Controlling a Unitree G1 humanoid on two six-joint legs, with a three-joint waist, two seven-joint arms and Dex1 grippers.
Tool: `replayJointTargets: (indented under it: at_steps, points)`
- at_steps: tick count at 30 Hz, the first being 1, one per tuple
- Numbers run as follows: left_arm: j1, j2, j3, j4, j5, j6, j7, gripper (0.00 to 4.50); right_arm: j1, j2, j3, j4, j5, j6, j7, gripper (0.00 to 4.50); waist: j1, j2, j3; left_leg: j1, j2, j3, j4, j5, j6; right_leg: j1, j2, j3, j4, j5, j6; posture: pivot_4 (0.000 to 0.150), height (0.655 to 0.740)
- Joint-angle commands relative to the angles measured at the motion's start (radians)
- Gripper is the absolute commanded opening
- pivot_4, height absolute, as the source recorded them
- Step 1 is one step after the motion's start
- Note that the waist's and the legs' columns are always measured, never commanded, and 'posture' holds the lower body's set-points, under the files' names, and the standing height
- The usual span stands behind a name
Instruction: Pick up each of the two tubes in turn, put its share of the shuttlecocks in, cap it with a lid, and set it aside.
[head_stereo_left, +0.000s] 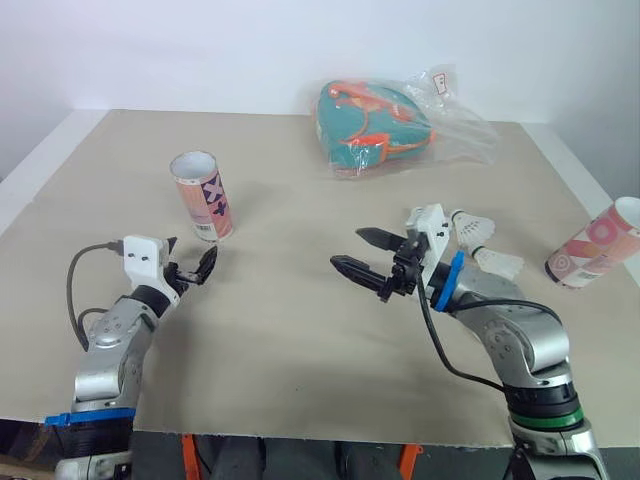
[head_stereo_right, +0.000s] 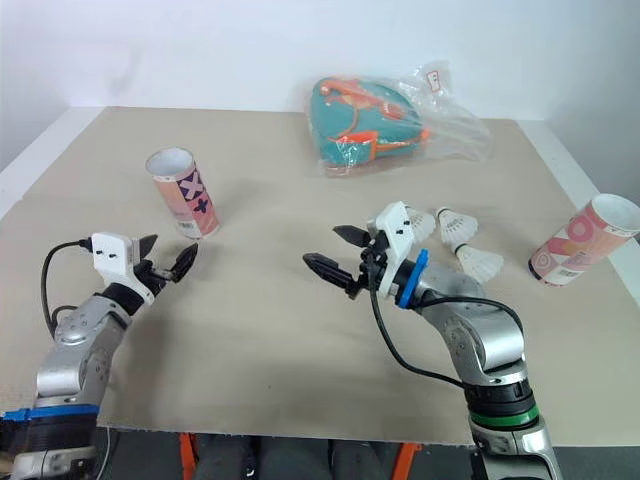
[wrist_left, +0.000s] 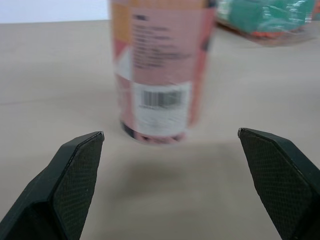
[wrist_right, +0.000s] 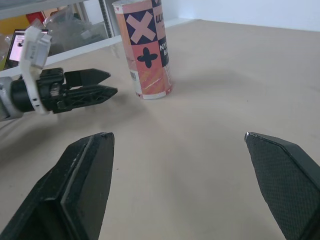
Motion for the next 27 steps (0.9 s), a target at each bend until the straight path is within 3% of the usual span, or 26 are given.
replayJointTargets:
  at_steps: [1, 11, 17, 27]
  points:
    - [-0.057, 0.016, 0.003, 0.064, 0.025, -0.038, 0.002, 4.5, 0.005, -0.006, -0.03, -0.052, 0.019, -0.001, -0.009, 4.46, 0.0, 0.0, 0.0, 0.0, 0.0, 0.0, 0.0, 0.0, 0.0, 0.0, 0.0, 0.0, 0.0, 0.0, 0.0, 0.15, 0.74]
    - [-0.332, 0.039, -0.035, 0.485, 0.081, -0.122, -0.062, 4.5, 0.018, -0.02, -0.055, -0.069, 0.032, 0.011, -0.036, 4.46, 0.001, -0.001, 0.0, -0.001, 0.0, 0.0, 0.0, 0.0, 0.0, -0.001, 0.0, 0.0, 0.0, 0.0, 0.001, 0.15, 0.74]
    - [-0.452, 0.047, -0.056, 0.676, 0.099, -0.196, -0.154, 4.5, 0.019, -0.029, -0.062, -0.076, 0.039, 0.02, -0.04, 4.46, 0.0, -0.001, 0.001, -0.002, 0.0, 0.0, 0.0, 0.0, 0.0, -0.001, 0.0, 0.0, 0.0, 0.0, 0.001, 0.15, 0.74]
    - [-0.637, 0.069, -0.047, 0.97, 0.131, -0.326, -0.163, 4.5, -0.001, -0.036, -0.055, -0.068, 0.036, 0.025, -0.042, 4.46, 0.0, -0.002, 0.001, -0.003, -0.001, 0.0, 0.0, 0.0, 0.0, -0.002, 0.0, 0.0, 0.0, 0.0, 0.001, 0.15, 0.74]
